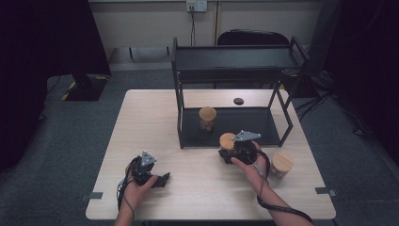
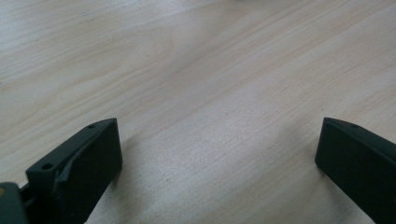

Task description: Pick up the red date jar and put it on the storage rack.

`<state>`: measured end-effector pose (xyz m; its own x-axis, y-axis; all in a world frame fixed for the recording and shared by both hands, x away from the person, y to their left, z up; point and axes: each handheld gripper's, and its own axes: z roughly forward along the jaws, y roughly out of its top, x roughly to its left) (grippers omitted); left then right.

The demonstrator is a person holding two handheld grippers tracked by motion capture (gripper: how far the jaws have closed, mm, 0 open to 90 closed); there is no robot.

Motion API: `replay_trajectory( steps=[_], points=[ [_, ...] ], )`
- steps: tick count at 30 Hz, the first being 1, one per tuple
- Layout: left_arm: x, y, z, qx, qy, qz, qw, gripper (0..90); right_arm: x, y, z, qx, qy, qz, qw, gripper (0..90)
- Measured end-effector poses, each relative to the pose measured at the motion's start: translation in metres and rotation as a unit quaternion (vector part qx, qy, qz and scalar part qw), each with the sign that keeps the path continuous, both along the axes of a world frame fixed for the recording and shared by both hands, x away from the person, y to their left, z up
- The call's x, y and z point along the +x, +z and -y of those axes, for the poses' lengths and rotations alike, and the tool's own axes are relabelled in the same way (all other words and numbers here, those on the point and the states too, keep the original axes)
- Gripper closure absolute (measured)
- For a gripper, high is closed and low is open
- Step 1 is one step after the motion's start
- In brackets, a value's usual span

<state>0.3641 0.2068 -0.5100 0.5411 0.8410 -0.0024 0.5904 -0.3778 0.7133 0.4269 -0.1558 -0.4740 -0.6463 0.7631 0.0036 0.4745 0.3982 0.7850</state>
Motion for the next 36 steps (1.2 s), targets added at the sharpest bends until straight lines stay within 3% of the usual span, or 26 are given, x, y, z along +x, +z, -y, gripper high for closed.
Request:
replay_trajectory(
  steps=[26,36],
  points=[
    [0.0,0.0,0.0,0.0,0.0,0.0,1.0,0.2,0.019,0.015,-0.001,0.019,-0.019,-0.013,0.9996,25.5],
    [0.0,0.0,0.0,0.0,0.0,0.0,1.0,0.2,0.028,0.016,-0.003,0.013,-0.023,-0.009,0.9996,25.5]
  ],
)
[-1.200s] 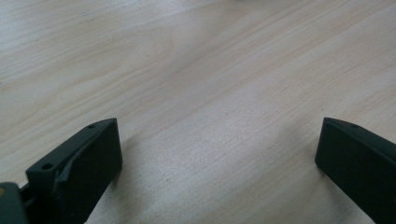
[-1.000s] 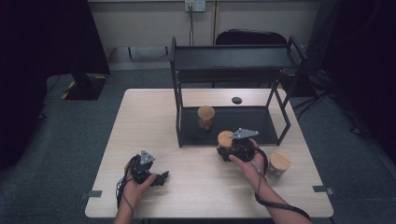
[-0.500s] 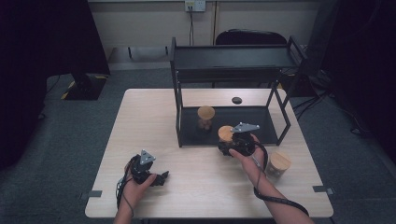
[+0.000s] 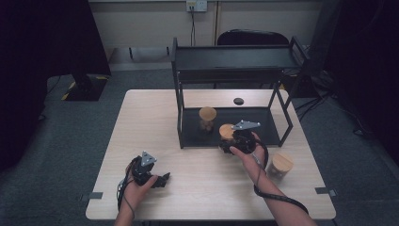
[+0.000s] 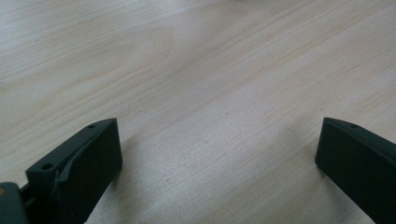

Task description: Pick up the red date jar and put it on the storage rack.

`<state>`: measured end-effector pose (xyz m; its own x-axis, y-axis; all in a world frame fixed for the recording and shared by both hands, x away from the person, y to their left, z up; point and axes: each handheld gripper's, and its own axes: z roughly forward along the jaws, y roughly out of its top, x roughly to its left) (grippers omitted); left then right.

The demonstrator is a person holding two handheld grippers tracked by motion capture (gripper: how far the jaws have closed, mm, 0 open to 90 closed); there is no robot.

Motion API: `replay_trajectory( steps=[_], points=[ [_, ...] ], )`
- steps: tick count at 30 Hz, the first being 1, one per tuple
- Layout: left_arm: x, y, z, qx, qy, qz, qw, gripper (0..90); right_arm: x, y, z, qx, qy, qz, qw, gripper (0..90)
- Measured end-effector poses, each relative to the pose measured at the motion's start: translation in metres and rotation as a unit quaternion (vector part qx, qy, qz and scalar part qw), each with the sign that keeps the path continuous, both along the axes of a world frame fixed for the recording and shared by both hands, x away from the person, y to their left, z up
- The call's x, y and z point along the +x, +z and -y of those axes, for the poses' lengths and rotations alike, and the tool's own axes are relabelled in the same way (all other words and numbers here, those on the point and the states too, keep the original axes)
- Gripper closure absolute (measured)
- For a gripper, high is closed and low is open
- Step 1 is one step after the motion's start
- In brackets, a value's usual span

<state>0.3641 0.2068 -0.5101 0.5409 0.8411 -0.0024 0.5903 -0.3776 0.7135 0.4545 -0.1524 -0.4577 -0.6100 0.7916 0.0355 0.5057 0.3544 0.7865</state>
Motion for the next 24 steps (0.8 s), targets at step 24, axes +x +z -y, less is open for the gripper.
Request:
replay_trajectory(
  steps=[24],
  points=[
    [0.0,0.0,0.0,0.0,0.0,0.0,1.0,0.2,0.022,0.004,-0.005,-0.005,-0.013,0.001,0.9999,25.5]
  ],
)
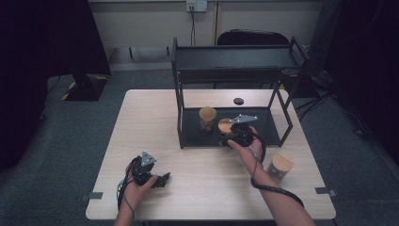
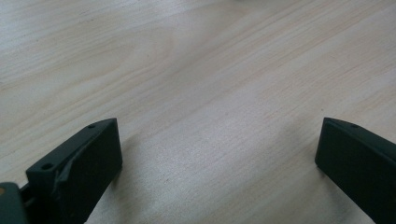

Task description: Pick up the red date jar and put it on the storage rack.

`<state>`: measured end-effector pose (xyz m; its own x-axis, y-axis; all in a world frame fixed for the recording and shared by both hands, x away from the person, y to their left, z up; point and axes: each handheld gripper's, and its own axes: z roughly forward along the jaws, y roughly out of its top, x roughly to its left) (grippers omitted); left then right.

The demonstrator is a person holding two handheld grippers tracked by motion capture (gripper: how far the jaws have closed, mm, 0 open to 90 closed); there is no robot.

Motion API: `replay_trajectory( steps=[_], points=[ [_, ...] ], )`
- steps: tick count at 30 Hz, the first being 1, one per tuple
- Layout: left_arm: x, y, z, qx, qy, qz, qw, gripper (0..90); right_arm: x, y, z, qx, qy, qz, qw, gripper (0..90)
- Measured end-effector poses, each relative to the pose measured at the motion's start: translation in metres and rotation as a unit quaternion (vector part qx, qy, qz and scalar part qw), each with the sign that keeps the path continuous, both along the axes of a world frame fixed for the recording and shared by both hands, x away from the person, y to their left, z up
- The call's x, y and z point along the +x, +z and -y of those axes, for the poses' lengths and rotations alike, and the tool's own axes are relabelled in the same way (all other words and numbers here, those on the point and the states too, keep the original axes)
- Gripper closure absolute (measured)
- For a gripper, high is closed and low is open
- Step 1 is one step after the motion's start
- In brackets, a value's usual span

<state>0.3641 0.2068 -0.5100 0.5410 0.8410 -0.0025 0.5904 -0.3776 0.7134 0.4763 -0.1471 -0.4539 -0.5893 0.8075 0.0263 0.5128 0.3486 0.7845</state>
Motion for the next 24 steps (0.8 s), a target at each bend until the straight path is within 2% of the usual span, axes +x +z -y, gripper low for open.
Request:
replay_trajectory(
  steps=[9,15,24],
  points=[
    [0.0,0.0,0.0,0.0,0.0,0.0,1.0,0.2,0.008,0.001,-0.004,-0.007,-0.003,0.0,1.0,25.6],
    [0.0,0.0,0.0,0.001,0.0,0.0,1.0,0.2,0.014,0.003,-0.003,0.0,-0.008,0.0,1.0,25.6],
    [0.0,0.0,0.0,0.0,0.0,0.0,1.0,0.2,0.022,-0.002,-0.006,-0.007,-0.016,0.0,0.9999,25.6]
  ],
)
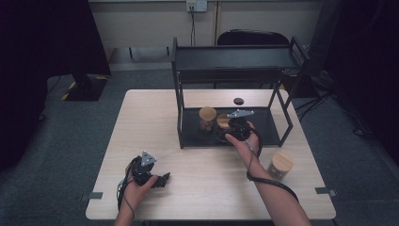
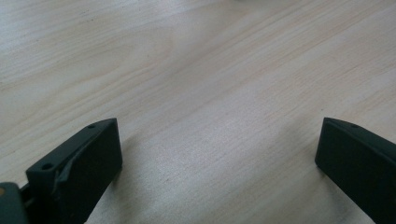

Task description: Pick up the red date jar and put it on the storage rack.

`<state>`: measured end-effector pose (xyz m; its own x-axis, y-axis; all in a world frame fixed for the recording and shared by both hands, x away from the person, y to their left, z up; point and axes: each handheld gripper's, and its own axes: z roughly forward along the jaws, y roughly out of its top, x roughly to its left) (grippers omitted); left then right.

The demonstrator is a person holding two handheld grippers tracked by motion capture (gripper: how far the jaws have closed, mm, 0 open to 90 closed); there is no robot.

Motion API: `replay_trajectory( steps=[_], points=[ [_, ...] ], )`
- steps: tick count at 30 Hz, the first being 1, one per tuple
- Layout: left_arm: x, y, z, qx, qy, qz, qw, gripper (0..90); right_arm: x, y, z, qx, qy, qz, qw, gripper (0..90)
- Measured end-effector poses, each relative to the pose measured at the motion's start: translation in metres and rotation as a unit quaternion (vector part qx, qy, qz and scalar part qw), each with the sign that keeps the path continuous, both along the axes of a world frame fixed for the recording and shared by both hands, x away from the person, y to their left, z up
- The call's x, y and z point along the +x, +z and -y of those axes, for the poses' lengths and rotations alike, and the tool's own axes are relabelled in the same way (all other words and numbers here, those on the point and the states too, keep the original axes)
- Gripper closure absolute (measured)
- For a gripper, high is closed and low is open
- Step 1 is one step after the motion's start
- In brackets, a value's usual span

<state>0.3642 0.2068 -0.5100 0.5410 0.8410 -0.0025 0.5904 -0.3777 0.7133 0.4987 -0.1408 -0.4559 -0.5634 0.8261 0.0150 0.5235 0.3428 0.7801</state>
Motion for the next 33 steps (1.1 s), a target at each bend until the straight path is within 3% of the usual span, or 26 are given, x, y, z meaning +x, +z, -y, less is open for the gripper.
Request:
replay_trajectory(
  steps=[15,33],
  points=[
    [0.0,0.0,0.0,0.0,0.0,0.0,1.0,0.2,0.011,-0.01,-0.001,-0.018,-0.008,0.004,0.9998,25.6],
    [0.0,0.0,0.0,0.0,0.0,0.0,1.0,0.2,0.02,-0.018,-0.003,-0.019,-0.017,0.005,0.9997,25.5]
  ],
)
